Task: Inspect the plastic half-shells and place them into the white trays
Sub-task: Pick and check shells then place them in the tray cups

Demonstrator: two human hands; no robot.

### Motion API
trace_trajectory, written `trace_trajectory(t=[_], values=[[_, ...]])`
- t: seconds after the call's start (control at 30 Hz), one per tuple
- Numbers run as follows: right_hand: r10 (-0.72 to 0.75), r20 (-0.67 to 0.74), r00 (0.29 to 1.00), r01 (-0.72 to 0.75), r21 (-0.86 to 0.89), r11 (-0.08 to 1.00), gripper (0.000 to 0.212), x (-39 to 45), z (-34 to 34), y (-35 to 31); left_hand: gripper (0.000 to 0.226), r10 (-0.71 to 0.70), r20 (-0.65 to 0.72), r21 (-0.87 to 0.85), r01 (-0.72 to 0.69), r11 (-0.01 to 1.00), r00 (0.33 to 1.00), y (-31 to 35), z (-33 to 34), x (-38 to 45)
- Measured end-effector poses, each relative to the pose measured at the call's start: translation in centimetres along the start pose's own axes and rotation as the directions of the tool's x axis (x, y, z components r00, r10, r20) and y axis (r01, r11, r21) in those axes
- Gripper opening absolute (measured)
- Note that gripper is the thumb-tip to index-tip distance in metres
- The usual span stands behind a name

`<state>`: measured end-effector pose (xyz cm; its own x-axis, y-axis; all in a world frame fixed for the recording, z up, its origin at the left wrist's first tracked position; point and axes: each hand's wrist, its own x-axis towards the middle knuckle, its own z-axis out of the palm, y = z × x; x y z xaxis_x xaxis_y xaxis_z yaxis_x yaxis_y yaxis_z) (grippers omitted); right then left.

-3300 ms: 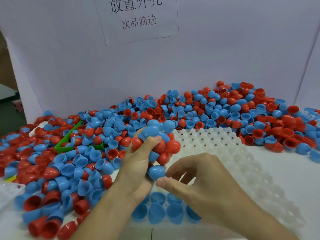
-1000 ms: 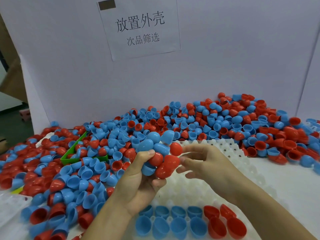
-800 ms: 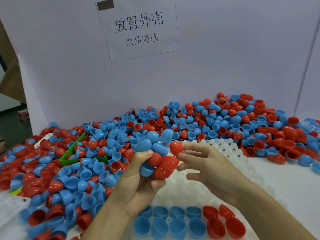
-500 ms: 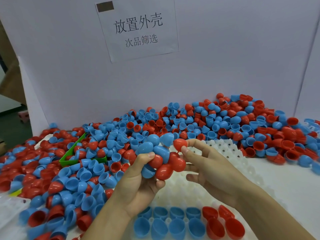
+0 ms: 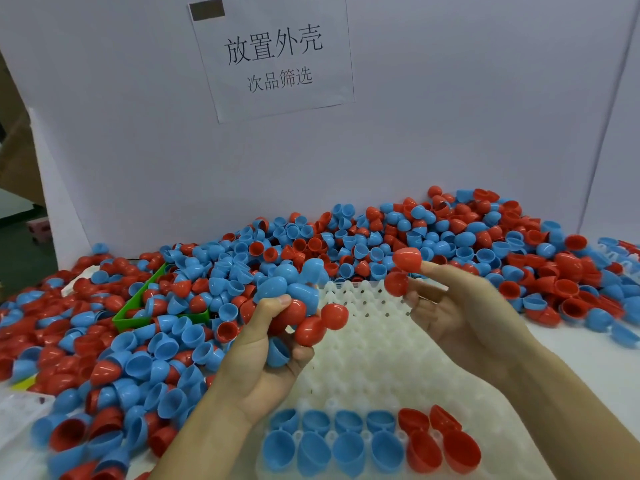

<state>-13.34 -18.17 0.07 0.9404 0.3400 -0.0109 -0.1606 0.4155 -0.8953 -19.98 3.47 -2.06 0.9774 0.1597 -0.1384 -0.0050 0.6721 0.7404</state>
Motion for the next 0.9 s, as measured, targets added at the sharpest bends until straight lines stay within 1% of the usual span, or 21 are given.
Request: trace_trajectory(t=[0.07,0.1,0.17,0.27,0.3,0.33,0.37,0.4,0.43,0.47,0.53,0.6,0.67,0.73,0.83,0.9], values=[[0.016,-0.039,0.999,-0.013,0.086,0.996,0.024,0.1,-0.5,-0.5,0.012,0.000,-0.018,0.000,0.000,1.000,1.000,0.0,0.0,0.1],[0.015,-0.057,0.998,-0.011,0.062,0.998,0.025,0.1,-0.8,-0.7,0.009,0.004,-0.023,0.010,-0.004,1.000,1.000,0.0,0.0,0.2],[-0.017,-0.072,0.997,0.009,-0.115,0.993,0.021,-0.2,-1.2,-1.4,0.008,0.015,-0.029,0.030,-0.014,0.999,0.999,0.1,-0.2,0.2],[-0.083,-0.023,0.996,0.066,-0.413,0.908,0.019,-1.1,-2.1,-2.9,0.006,0.024,-0.065,0.019,-0.022,1.000,0.998,0.2,-0.5,0.4],[-0.091,0.000,0.996,0.077,-0.523,0.849,0.019,-1.6,-2.4,-3.4,0.006,0.027,-0.071,0.014,-0.027,1.000,0.997,0.2,-0.6,0.5],[-0.090,0.035,0.995,0.091,-0.652,0.752,0.020,-2.2,-2.8,-3.9,0.007,0.029,-0.073,0.009,-0.029,1.000,0.997,0.2,-0.6,0.6],[-0.075,0.082,0.994,0.111,-0.779,0.618,0.020,-2.6,-3.0,-4.3,0.009,0.032,-0.074,0.006,-0.031,0.999,0.997,0.2,-0.6,0.6],[-0.054,0.126,0.991,0.136,-0.869,0.476,0.017,-3.1,-3.1,-4.6,0.013,0.032,-0.074,0.002,-0.032,0.999,0.997,0.1,-0.6,0.6],[-0.025,0.167,0.986,0.165,-0.919,0.358,0.010,-3.6,-3.2,-4.8,0.016,0.029,-0.079,-0.001,-0.029,1.000,0.996,0.0,-0.6,0.7],[0.012,0.207,0.978,0.196,-0.945,0.263,0.005,-4.0,-3.2,-4.9,0.016,0.026,-0.082,-0.003,-0.026,1.000,0.996,0.0,-0.6,0.6],[0.092,0.255,0.962,0.245,-0.963,0.108,0.013,-5.1,-2.9,-4.8,0.008,0.028,-0.070,0.007,-0.027,1.000,0.997,0.0,-0.5,0.5],[0.151,0.262,0.953,0.266,-0.964,-0.006,0.022,-6.0,-2.7,-4.4,0.010,0.032,-0.051,0.033,-0.031,0.999,0.998,0.0,-0.3,0.5],[0.169,0.251,0.953,0.266,-0.961,-0.075,0.034,-6.6,-2.7,-3.9,0.010,0.033,-0.055,0.035,-0.031,0.999,0.998,0.0,-0.2,0.5],[0.176,0.228,0.958,0.255,-0.955,-0.151,0.042,-7.1,-2.7,-3.8,0.009,0.029,-0.057,0.027,-0.027,0.999,0.998,0.0,-0.2,0.5],[0.160,0.195,0.968,0.223,-0.959,-0.177,0.037,-7.2,-2.8,-3.6,0.009,0.018,-0.046,0.027,-0.016,1.000,0.999,0.0,-0.4,0.5],[0.176,0.153,0.972,0.189,-0.959,-0.211,0.038,-7.2,-2.8,-3.1,0.014,0.019,-0.044,0.020,-0.018,1.000,0.999,-0.1,-0.5,0.5]])
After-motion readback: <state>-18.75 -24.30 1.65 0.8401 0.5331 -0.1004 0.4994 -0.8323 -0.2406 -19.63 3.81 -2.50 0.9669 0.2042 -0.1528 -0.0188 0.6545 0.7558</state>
